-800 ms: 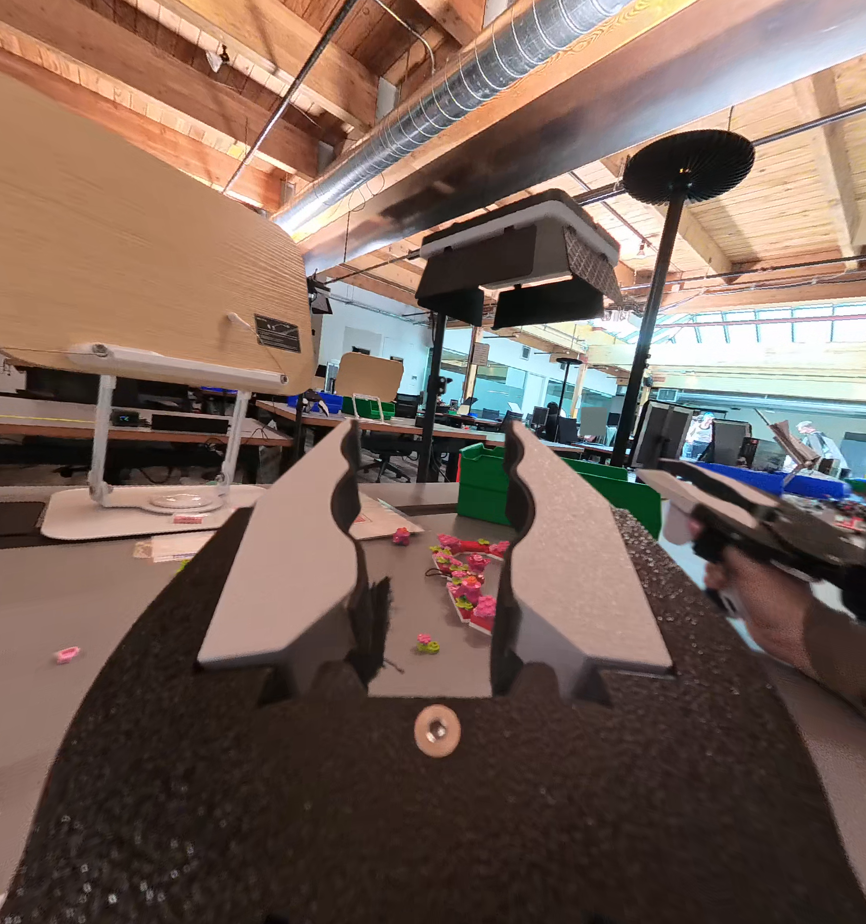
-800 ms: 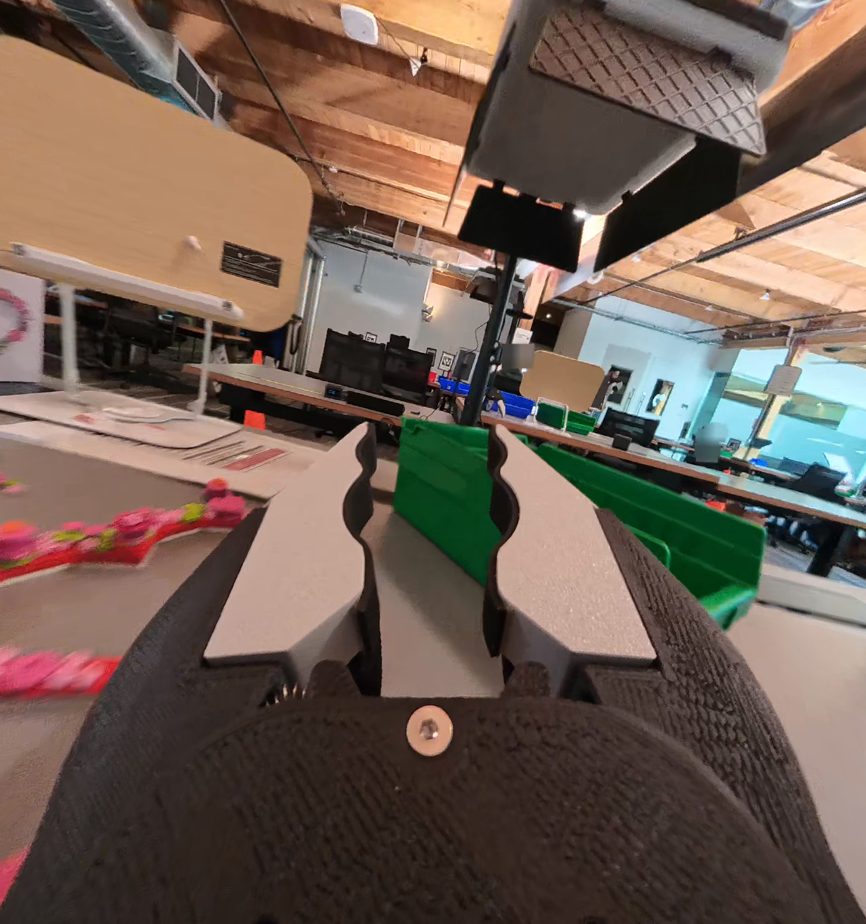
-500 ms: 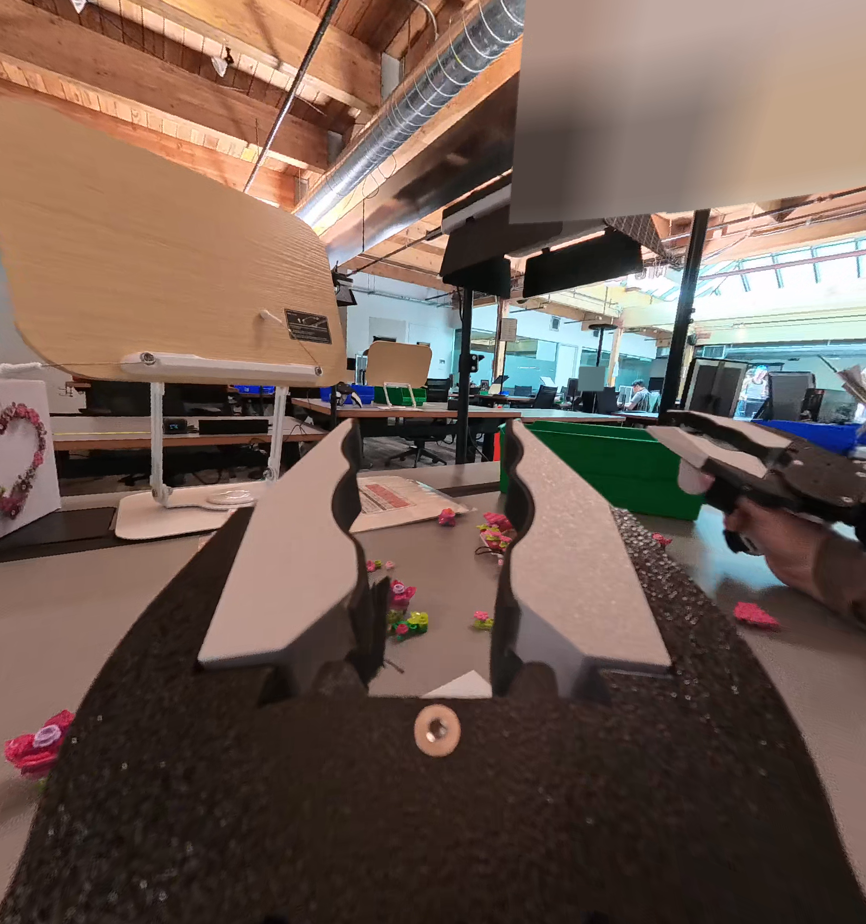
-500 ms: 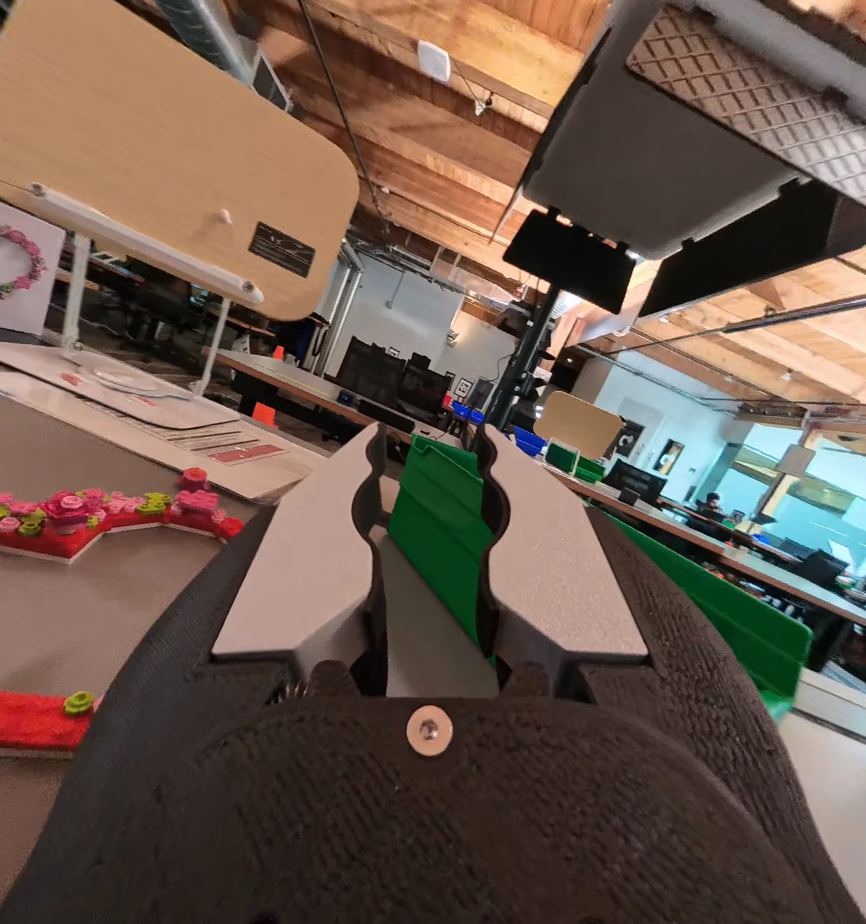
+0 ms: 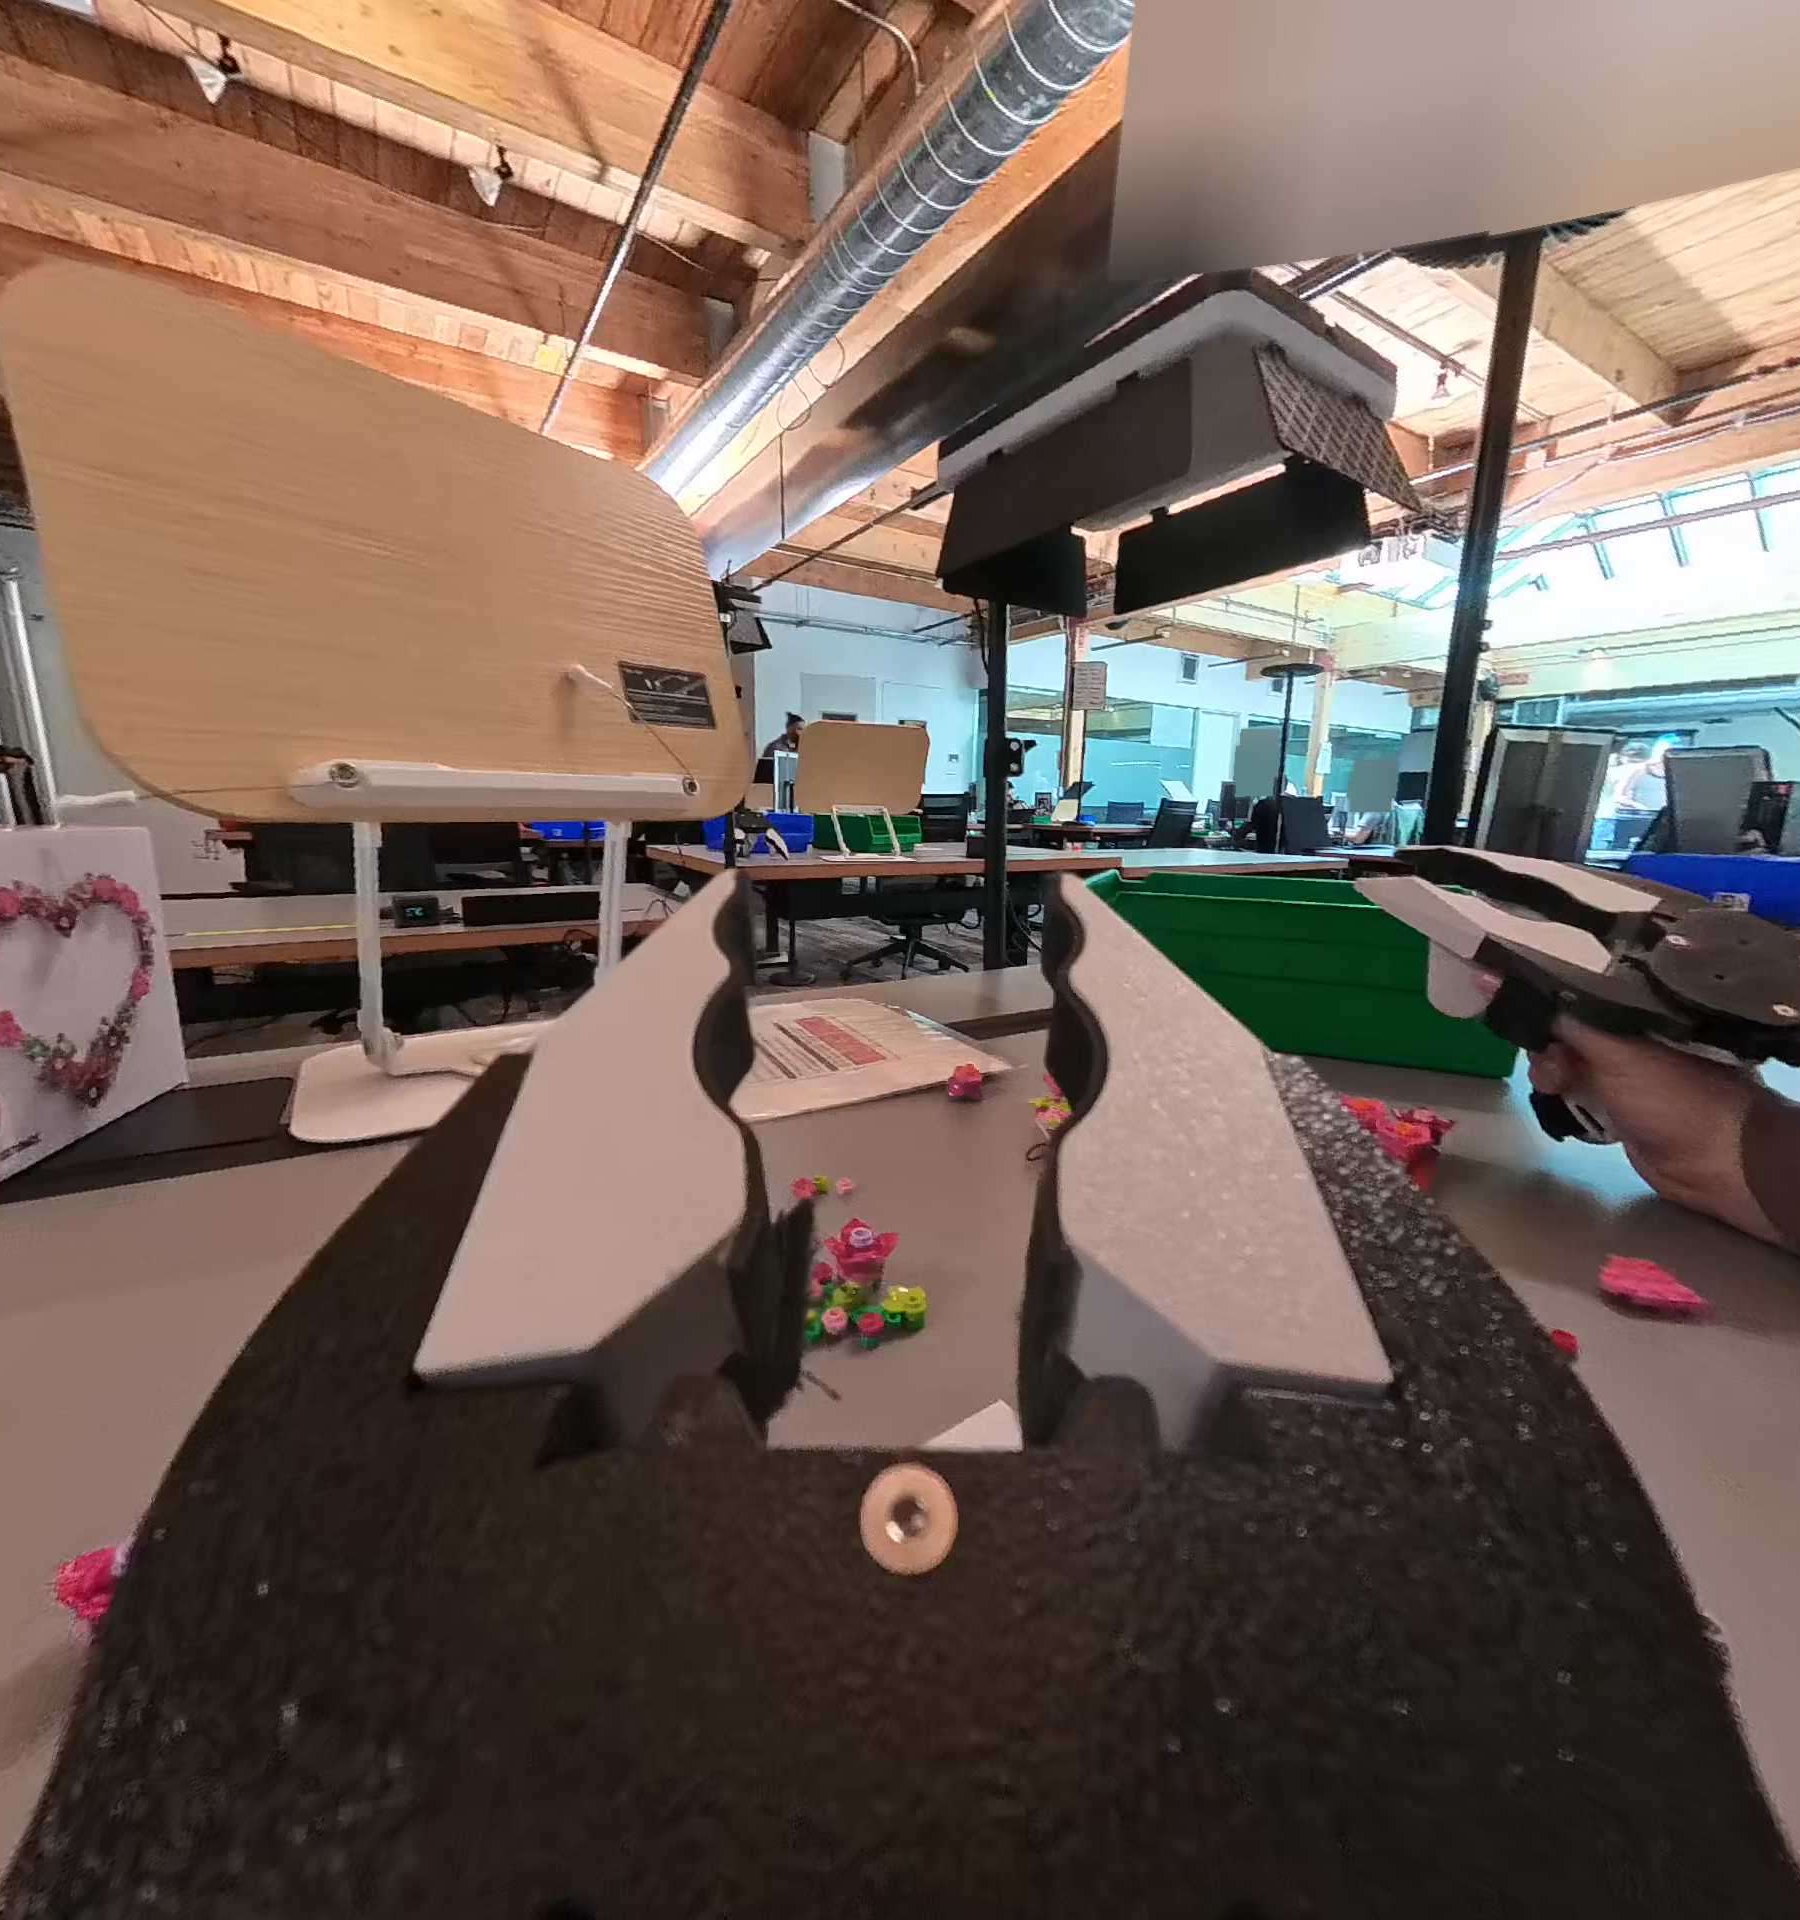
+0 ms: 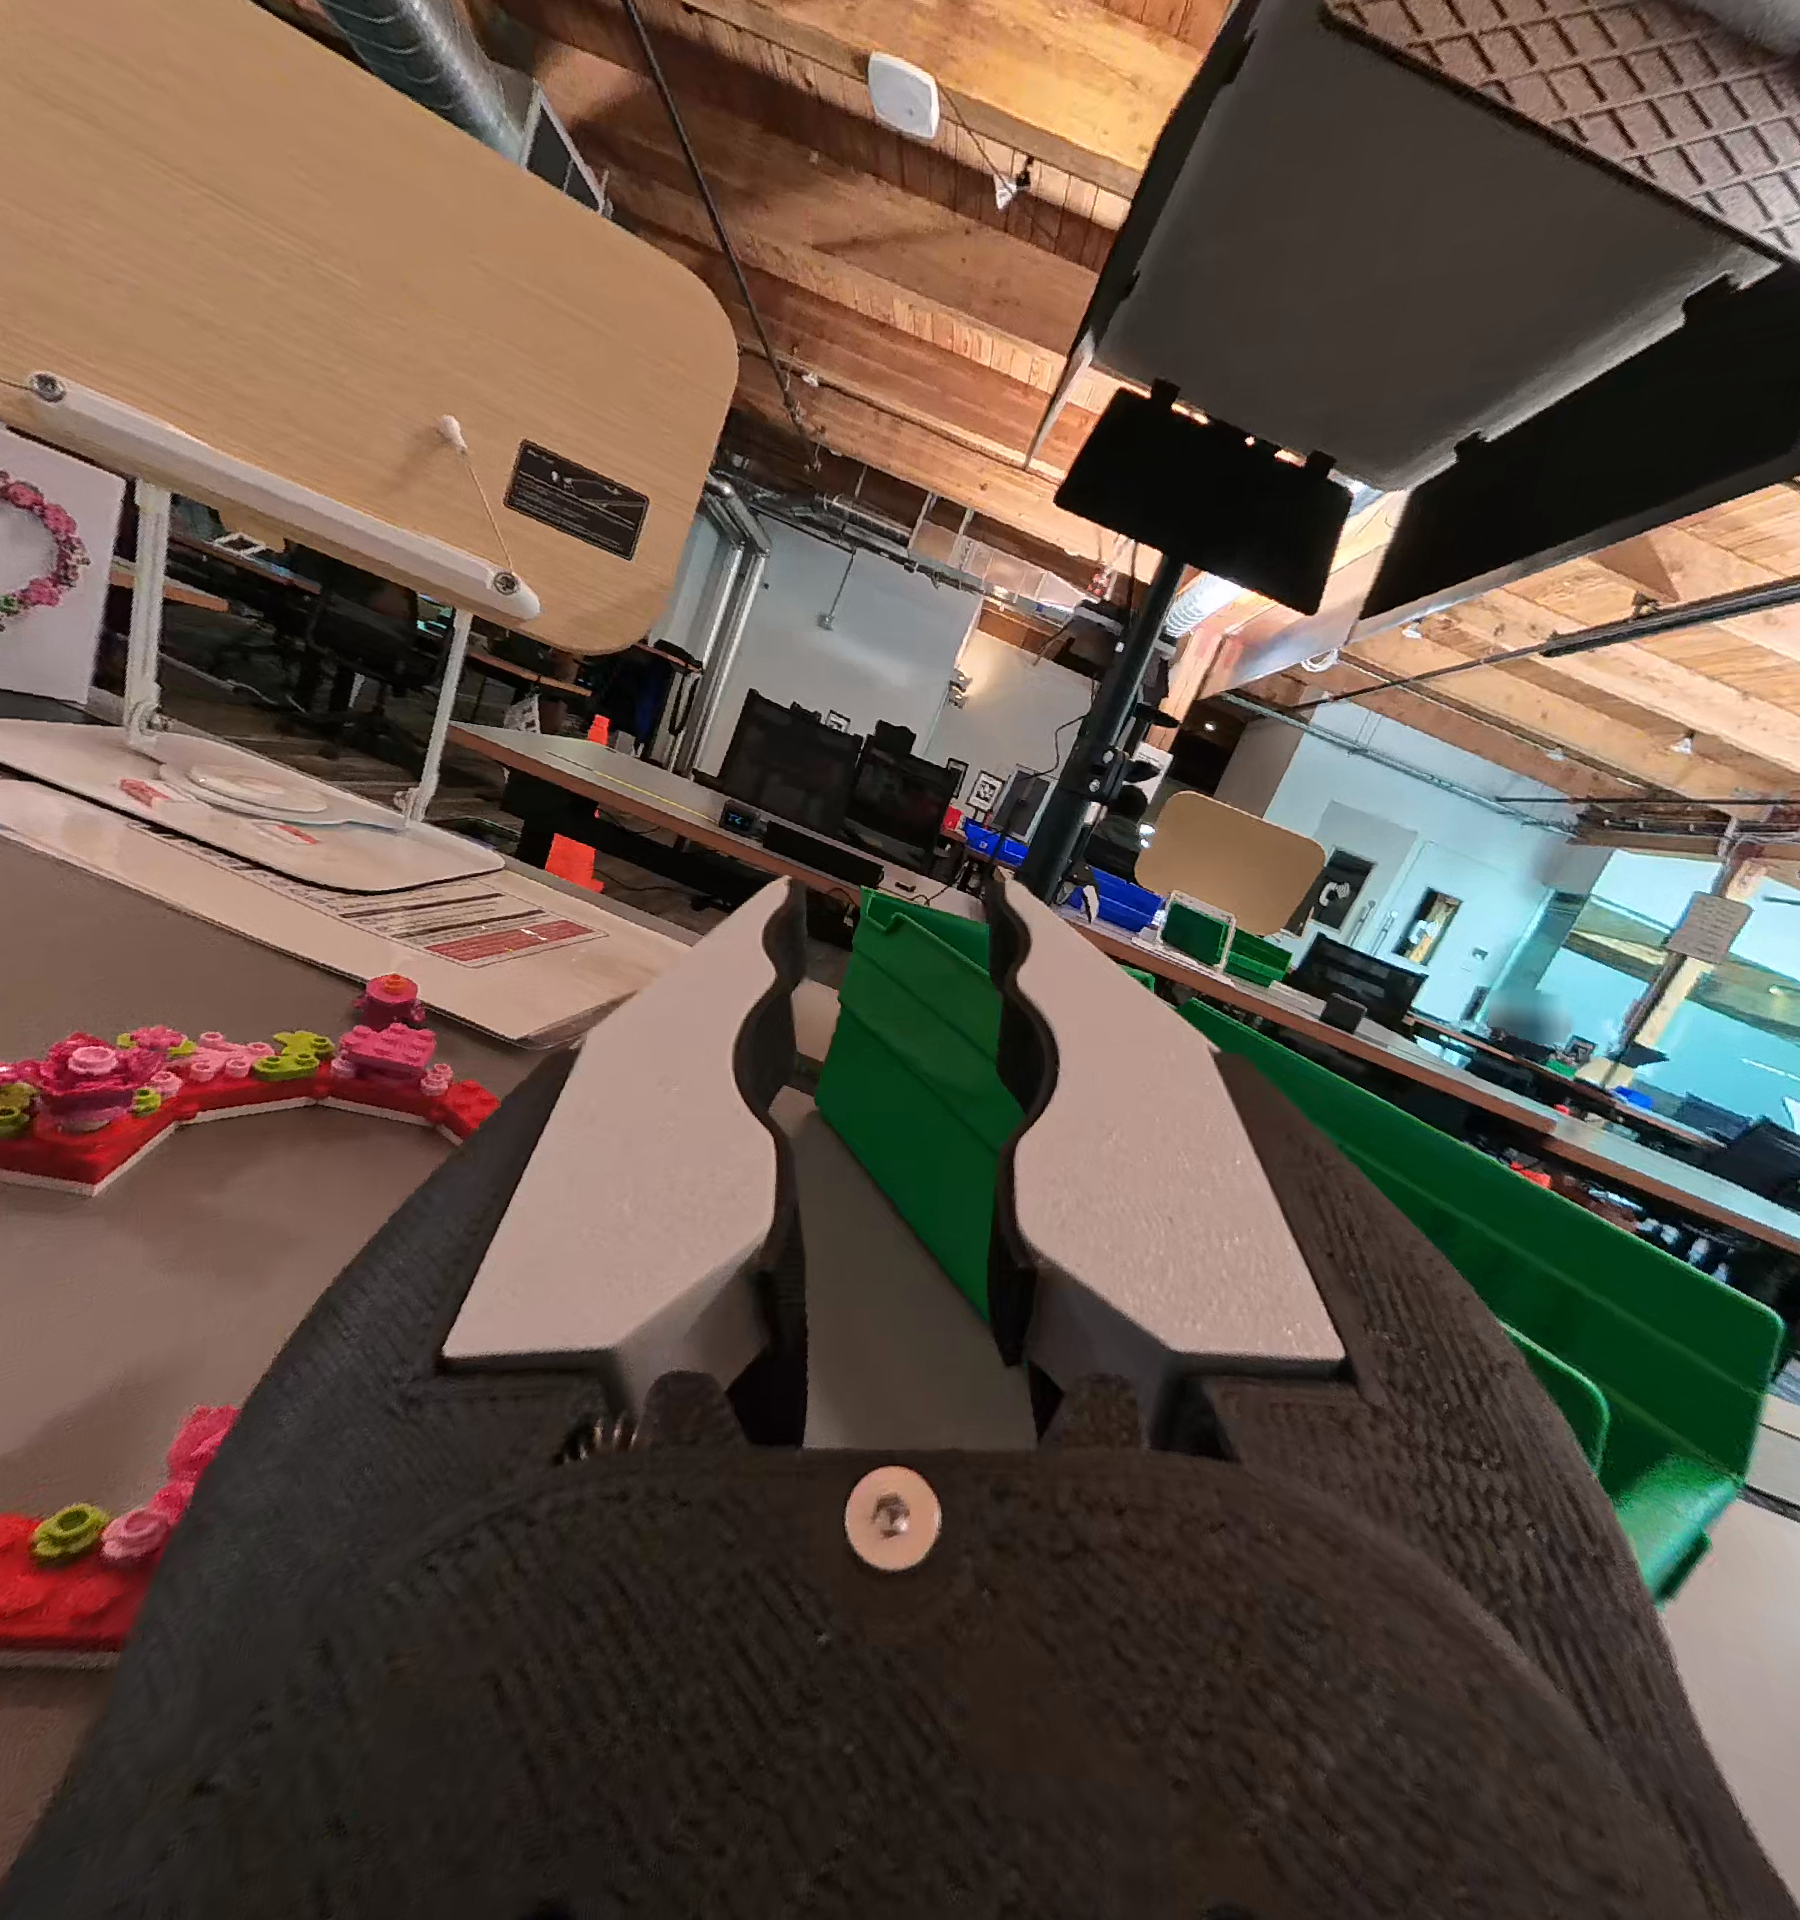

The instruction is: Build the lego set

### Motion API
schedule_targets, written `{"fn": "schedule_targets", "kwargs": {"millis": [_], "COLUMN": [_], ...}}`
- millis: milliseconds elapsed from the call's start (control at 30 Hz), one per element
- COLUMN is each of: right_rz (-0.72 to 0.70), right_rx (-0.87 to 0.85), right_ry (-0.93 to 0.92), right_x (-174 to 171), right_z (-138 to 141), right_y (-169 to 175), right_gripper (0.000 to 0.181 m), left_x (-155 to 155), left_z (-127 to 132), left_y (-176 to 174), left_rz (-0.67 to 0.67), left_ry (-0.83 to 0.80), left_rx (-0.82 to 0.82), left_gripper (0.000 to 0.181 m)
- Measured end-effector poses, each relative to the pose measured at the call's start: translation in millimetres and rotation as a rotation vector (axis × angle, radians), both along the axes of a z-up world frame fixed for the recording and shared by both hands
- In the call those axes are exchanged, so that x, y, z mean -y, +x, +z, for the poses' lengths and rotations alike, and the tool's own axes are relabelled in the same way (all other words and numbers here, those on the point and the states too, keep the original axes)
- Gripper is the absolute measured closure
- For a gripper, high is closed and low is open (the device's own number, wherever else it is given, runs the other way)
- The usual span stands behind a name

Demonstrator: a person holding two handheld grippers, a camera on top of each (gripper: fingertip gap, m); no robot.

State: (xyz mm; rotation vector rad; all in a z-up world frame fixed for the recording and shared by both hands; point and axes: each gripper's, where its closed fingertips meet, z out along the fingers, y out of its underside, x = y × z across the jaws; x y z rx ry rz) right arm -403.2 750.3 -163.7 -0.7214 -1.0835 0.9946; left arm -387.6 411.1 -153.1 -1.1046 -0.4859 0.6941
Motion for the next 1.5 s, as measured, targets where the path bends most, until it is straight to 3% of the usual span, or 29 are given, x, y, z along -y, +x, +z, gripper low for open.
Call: {"fn": "schedule_targets", "kwargs": {"millis": [233, 600, 867, 1500], "right_rz": [0.046, 0.054, 0.066, 0.097], "right_rx": [-0.014, -0.002, 0.007, 0.014], "right_ry": [0.035, 0.02, -0.018, -0.071], "right_x": [10.7, 11.1, 8.9, 9.7], "right_z": [2.4, 0.9, -0.6, -1.3], "right_y": [8.1, 10.5, 8.3, 4.2], "right_gripper": [0.149, 0.149, 0.15, 0.149], "left_x": [5.5, -12.2, -5.7, -19.3], "left_z": [11.0, 21.9, 18.7, 16.6], "left_y": [6.1, 29.1, 19.6, 25.6], "left_rz": [0.102, 0.096, 0.093, 0.058], "left_ry": [-0.047, -0.136, -0.082, -0.13], "left_rx": [-0.096, -0.238, -0.163, -0.185], "left_gripper": [0.129, 0.129, 0.128, 0.129]}}
